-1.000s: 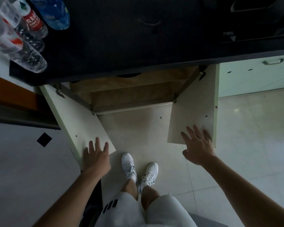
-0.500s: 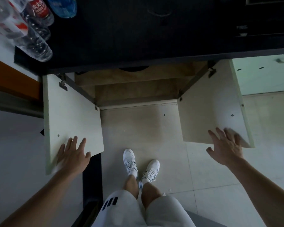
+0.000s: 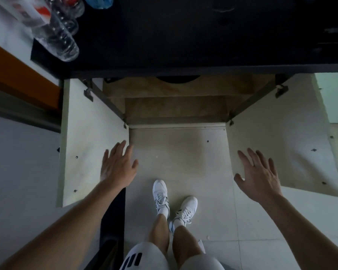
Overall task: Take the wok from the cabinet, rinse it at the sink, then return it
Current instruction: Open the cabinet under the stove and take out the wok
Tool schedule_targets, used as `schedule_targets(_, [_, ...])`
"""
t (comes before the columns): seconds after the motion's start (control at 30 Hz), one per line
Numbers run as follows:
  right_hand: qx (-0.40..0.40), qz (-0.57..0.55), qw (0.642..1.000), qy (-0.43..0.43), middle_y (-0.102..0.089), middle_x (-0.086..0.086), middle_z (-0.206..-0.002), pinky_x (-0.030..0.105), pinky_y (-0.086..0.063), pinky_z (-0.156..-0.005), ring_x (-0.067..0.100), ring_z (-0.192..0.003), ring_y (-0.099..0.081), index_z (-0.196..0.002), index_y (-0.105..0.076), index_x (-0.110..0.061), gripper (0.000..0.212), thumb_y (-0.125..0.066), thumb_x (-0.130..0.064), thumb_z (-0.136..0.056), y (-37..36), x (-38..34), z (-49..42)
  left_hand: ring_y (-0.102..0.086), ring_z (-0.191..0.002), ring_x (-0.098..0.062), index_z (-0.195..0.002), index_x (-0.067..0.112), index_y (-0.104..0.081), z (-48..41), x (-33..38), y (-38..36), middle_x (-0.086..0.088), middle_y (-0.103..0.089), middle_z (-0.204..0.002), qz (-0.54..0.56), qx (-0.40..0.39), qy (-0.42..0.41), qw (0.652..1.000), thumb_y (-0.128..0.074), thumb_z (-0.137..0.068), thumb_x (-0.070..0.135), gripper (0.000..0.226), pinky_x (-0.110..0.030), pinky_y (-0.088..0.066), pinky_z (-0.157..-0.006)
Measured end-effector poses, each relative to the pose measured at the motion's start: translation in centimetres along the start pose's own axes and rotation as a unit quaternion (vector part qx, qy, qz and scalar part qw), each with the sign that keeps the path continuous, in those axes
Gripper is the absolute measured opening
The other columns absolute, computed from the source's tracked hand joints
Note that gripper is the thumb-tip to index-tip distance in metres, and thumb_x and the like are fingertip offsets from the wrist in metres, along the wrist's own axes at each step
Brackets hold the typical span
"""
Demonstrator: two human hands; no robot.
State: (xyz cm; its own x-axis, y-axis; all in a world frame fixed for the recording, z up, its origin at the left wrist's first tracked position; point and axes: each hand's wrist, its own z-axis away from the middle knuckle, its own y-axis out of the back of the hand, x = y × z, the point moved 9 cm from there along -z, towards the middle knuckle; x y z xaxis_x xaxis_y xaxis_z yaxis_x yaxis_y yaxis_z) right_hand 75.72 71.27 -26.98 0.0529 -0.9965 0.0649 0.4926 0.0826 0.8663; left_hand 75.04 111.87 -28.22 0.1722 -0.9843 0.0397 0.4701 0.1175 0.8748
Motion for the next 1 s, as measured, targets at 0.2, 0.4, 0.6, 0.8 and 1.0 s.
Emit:
schedule_targets(0.2, [0.053, -0.07, 0.994, 0.058, -0.028, 0.013, -0.163, 0.053, -0.022, -0.122, 0.033, -0.151, -0.026, -0.157, -0.026, -0.019, 0.079, -0.062, -0.043, -0.091, 0.7, -9.1, -6.0, -0.025, -0.148, -0.026, -0.151, 0.021, -0.027, -8.1, 0.9, -0.9, -0.007, -0.026, -0.161, 0.017, 0.053, -0.025, 0.998, -0.043, -0.096, 0.047, 0.063, -0.05, -0.024, -0.12])
schedule_targets(0.4, [0.149, -0.14, 0.966, 0.157, -0.043, 0.015, -0.155, 0.055, -0.039, -0.114, 0.035, -0.141, -0.044, -0.153, -0.035, -0.014, 0.075, -0.064, -0.045, -0.091, 1.2, -19.2, -12.5, -0.024, -0.148, -0.026, -0.152, 0.019, -0.026, -16.1, 0.0, 0.4, -0.008, -0.024, -0.161, 0.019, 0.165, -0.04, 0.985, -0.047, -0.095, 0.044, 0.066, -0.049, -0.026, -0.119])
schedule_targets(0.6, [0.193, -0.167, 0.943, 0.215, -0.049, 0.012, -0.15, 0.046, -0.043, -0.107, 0.032, -0.132, -0.052, -0.151, -0.038, -0.014, 0.073, -0.053, -0.051, -0.089, 2.0, -26.8, -18.1, -0.027, -0.146, -0.032, -0.151, 0.018, -0.027, -21.8, -1.8, 3.4, -0.012, -0.025, -0.16, 0.018, 0.266, -0.039, 0.963, -0.051, -0.091, 0.042, 0.069, -0.05, -0.029, -0.117])
schedule_targets(0.8, [0.19, -0.189, 0.934, 0.235, -0.045, 0.009, -0.154, 0.046, -0.043, -0.11, 0.029, -0.137, -0.048, -0.154, -0.035, -0.017, 0.075, -0.039, -0.057, -0.09, 2.7, -29.6, -22.2, -0.029, -0.144, -0.033, -0.152, 0.019, -0.025, -27.0, -3.7, 6.9, -0.011, -0.026, -0.159, 0.001, 0.304, -0.039, 0.952, -0.056, -0.084, 0.032, 0.076, -0.05, -0.027, -0.118])
schedule_targets(1.0, [0.164, -0.182, 0.942, 0.23, -0.037, 0.008, -0.159, 0.047, -0.036, -0.117, 0.028, -0.143, -0.04, -0.157, -0.027, -0.021, 0.079, -0.03, -0.063, -0.09, 2.2, -28.4, -23.9, -0.031, -0.141, -0.039, -0.15, 0.021, -0.025, -30.3, -4.4, 7.6, -0.015, -0.032, -0.154, -0.052, 0.293, -0.03, 0.954, -0.048, -0.09, 0.038, 0.067, -0.052, -0.031, -0.114])
